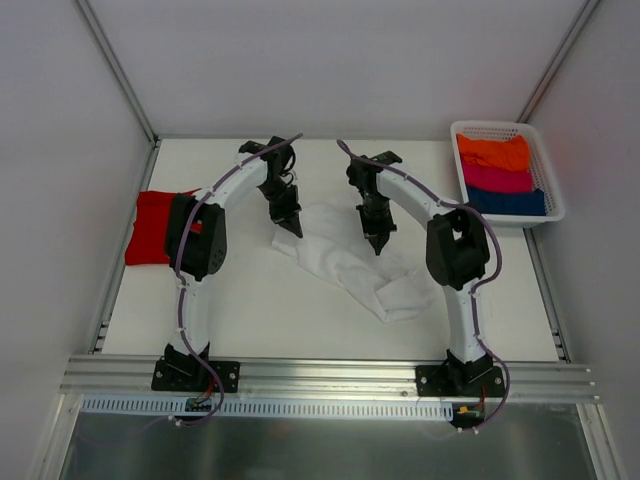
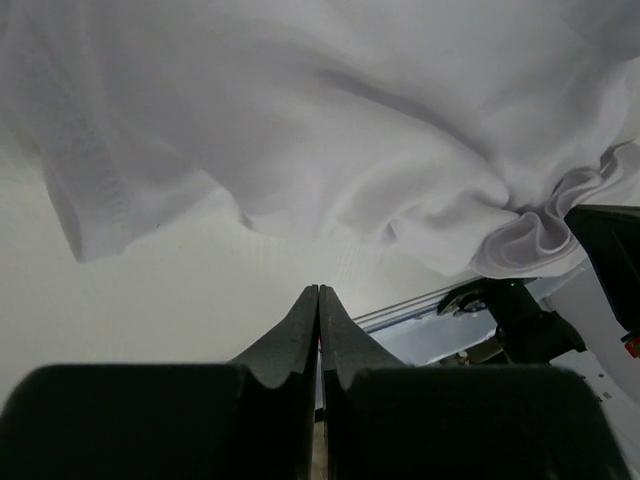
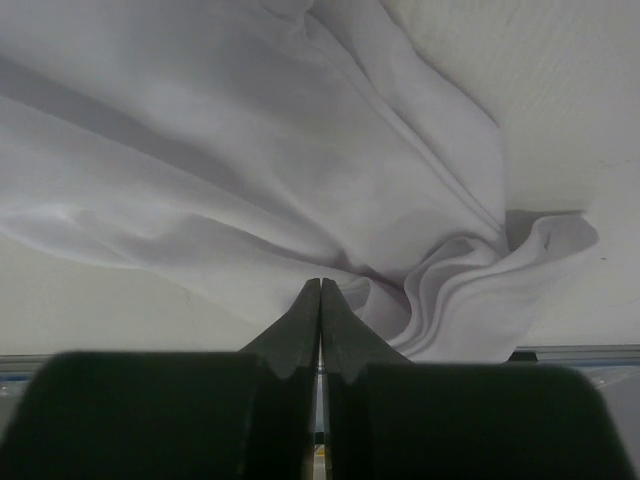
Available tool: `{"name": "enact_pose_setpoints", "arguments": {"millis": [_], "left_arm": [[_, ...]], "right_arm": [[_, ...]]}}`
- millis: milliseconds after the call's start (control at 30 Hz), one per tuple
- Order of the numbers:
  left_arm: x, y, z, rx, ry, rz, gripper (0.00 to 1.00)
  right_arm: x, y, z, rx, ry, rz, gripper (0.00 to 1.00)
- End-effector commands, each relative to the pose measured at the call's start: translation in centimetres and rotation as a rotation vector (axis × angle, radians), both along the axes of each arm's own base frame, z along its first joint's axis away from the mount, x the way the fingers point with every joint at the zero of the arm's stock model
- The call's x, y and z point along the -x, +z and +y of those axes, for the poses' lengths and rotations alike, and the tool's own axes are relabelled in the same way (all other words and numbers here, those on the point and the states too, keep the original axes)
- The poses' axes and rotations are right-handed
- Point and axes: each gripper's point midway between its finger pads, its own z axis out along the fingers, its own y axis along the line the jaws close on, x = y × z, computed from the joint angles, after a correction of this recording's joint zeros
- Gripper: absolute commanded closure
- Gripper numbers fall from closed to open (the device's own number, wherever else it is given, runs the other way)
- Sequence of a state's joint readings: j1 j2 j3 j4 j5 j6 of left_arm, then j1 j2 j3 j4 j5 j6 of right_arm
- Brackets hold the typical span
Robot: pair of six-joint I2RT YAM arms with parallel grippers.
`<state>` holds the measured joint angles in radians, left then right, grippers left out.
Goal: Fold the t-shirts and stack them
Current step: Flatten out the tshirt
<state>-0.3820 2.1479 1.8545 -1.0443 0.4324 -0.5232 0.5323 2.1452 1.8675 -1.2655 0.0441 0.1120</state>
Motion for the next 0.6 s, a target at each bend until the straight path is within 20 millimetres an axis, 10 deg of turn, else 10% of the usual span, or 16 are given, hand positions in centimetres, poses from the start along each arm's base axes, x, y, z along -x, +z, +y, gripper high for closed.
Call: {"name": "enact_pose_setpoints", "arguments": {"millis": [0,400,567], "left_arm": [[1.4,-1.3,2.0,-0.091,-0.02,0.11,1.0],[2.3,-6.0,4.9,-0.251,-0.067,0.203,1.0],[-0.5,-6.1,5.3,-0.279,-0.02,0.142,1.0]], "right_arm": [[1.6,-2.2,-0.5,0.022,0.045,0.117,0.99],[5.2,-4.1,1.6,-0.1,0.115,0.288,0.99],[7.1,-3.0,3.9,-0.183,0.207,0.332,0.99]]}}
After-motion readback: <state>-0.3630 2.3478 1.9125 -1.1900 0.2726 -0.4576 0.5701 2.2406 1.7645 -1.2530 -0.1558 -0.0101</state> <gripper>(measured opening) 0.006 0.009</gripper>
